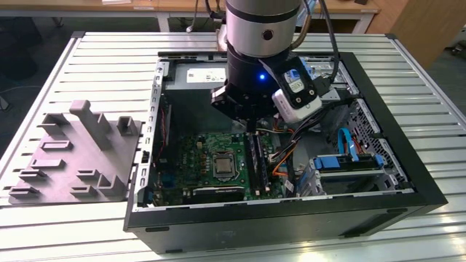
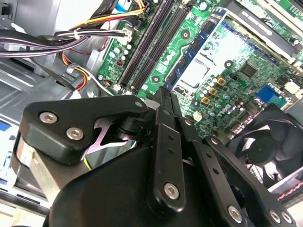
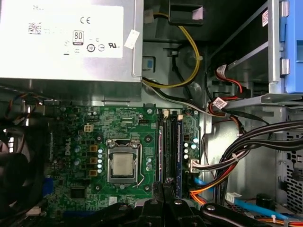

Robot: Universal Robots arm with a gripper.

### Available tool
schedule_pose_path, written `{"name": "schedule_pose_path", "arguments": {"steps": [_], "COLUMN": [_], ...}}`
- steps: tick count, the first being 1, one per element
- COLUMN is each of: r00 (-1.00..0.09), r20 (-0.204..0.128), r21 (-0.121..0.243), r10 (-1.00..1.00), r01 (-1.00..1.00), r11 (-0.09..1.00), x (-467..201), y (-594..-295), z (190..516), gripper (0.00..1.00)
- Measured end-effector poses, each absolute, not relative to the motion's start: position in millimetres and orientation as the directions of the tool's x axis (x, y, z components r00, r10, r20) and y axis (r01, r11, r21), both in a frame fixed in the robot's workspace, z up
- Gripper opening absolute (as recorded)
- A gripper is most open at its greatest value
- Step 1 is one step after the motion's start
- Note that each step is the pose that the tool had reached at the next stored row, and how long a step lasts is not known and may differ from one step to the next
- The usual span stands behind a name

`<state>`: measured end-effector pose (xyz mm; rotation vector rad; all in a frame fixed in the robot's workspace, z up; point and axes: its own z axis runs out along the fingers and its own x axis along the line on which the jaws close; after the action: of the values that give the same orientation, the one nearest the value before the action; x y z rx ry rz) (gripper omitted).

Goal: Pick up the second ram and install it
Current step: 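Insert the second ram into the second slot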

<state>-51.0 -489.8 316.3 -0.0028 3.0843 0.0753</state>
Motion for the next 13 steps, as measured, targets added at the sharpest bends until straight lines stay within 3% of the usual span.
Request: {"name": "schedule_pose_path", "arguments": {"steps": [13], "r00": [-0.998], "r20": [-0.056], "r21": [0.049], "r10": [-0.005], "r01": [-0.007], "r11": [0.999], "x": [-46.4], "y": [-489.2], "z": [298.7], "gripper": [0.12]}}
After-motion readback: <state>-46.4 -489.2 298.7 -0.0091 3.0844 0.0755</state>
